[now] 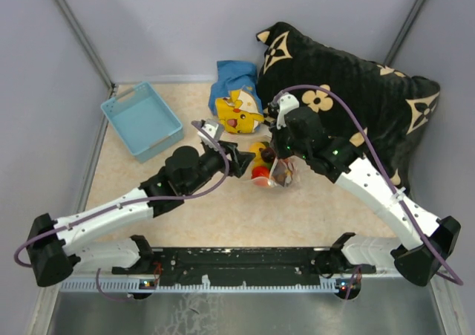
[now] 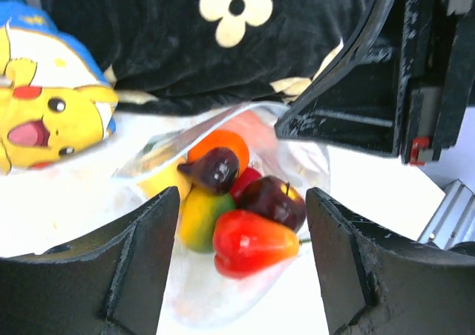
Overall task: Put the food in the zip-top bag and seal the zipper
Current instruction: Place the fake fruit in the zipper food storage bag, then zip the zipper food storage bag at the center of the board.
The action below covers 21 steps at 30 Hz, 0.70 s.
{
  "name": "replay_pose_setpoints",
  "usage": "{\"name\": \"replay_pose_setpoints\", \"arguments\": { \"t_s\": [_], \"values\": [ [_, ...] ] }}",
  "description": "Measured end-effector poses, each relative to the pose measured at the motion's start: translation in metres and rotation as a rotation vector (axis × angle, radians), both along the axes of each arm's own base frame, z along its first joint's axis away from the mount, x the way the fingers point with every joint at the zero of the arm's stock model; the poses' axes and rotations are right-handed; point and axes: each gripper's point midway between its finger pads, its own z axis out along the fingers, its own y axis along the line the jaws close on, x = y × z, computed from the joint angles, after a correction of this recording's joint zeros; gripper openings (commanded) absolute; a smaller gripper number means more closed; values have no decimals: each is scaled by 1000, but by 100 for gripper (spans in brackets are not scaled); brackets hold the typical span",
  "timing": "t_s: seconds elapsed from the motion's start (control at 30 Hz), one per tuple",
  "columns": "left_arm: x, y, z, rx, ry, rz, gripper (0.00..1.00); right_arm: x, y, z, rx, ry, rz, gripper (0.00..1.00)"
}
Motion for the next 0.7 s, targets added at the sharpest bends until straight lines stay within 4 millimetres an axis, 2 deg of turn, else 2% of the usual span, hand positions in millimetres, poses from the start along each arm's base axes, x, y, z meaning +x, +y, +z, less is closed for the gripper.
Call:
{"name": "replay_pose_setpoints", "arguments": {
  "t_s": [0.07, 0.13, 0.3, 0.43, 0.57, 0.7],
  "values": [
    [-6, 11, -4, 0, 29, 14, 75, 0, 0, 0, 1, -1, 0, 0],
    [-10, 21, -16, 16, 70, 36, 75, 0, 0, 0, 1, -2, 0, 0],
    [-13, 40, -63, 87, 183, 107, 74, 1, 1, 2, 6, -7, 0, 0],
    [-13, 45, -89, 118, 244, 141, 72, 1, 1, 2, 6, -6, 0, 0],
    [-8, 42, -106, 130, 296, 153, 61, 2, 2, 3, 10, -11, 0, 0],
    [-7, 37, -125, 153, 348, 143, 42, 2, 2, 3, 13, -13, 1, 0]
  ]
}}
